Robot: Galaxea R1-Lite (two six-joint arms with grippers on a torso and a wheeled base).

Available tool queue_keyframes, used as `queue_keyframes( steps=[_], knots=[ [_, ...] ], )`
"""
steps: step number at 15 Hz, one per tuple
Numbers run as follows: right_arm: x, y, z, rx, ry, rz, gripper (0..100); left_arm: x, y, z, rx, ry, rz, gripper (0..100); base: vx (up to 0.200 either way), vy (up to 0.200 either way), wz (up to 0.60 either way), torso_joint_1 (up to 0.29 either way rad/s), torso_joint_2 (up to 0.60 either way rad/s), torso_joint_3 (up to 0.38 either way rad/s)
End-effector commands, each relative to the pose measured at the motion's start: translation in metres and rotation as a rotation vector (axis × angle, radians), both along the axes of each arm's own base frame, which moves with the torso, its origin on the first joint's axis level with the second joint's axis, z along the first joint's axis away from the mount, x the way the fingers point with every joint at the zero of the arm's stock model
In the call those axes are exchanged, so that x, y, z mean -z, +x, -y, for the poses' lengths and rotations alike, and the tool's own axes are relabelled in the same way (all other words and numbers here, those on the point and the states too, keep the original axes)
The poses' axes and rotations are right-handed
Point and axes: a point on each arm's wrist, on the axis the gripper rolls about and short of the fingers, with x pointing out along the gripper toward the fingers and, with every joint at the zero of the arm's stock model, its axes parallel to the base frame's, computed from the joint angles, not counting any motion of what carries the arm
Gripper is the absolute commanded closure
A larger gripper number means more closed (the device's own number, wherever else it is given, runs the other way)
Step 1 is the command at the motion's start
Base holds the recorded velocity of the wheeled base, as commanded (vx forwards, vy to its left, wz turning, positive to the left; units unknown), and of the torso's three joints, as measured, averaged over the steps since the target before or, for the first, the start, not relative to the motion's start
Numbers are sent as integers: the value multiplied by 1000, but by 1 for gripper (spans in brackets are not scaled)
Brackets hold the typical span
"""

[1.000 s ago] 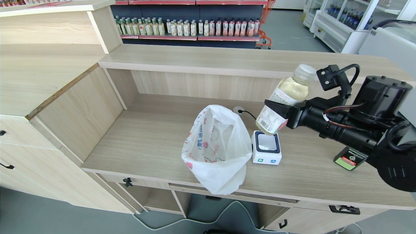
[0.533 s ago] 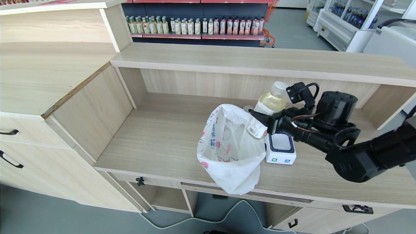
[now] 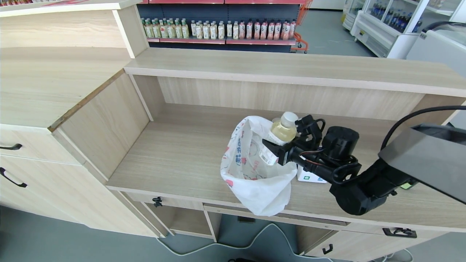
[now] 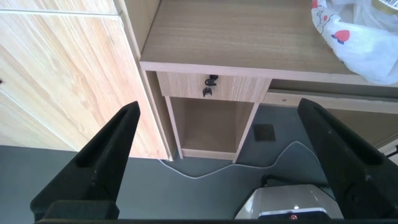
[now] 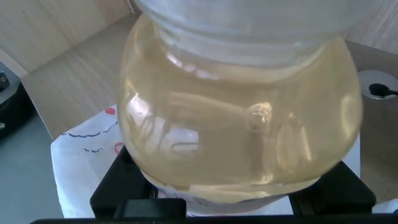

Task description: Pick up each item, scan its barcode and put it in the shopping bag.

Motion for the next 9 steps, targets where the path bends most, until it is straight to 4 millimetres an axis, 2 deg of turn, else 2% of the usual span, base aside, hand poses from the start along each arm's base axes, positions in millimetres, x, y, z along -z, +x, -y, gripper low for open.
queue_keyframes(
  steps=[1, 5, 6, 9],
  knots=[
    [30, 10, -1, -8, -26, -48, 100, 0, 0, 0, 0, 1, -1, 0, 0, 0, 0, 0, 0, 0],
    [40, 26, -19, -29, -56, 5, 100, 0, 0, 0, 0, -1, -2, 0, 0, 0, 0, 0, 0, 0],
    [43, 28, -27, -44, -54, 14, 100, 0, 0, 0, 0, 1, -1, 0, 0, 0, 0, 0, 0, 0],
    [55, 30, -36, -60, -83, 18, 100, 0, 0, 0, 0, 1, -1, 0, 0, 0, 0, 0, 0, 0]
  ],
)
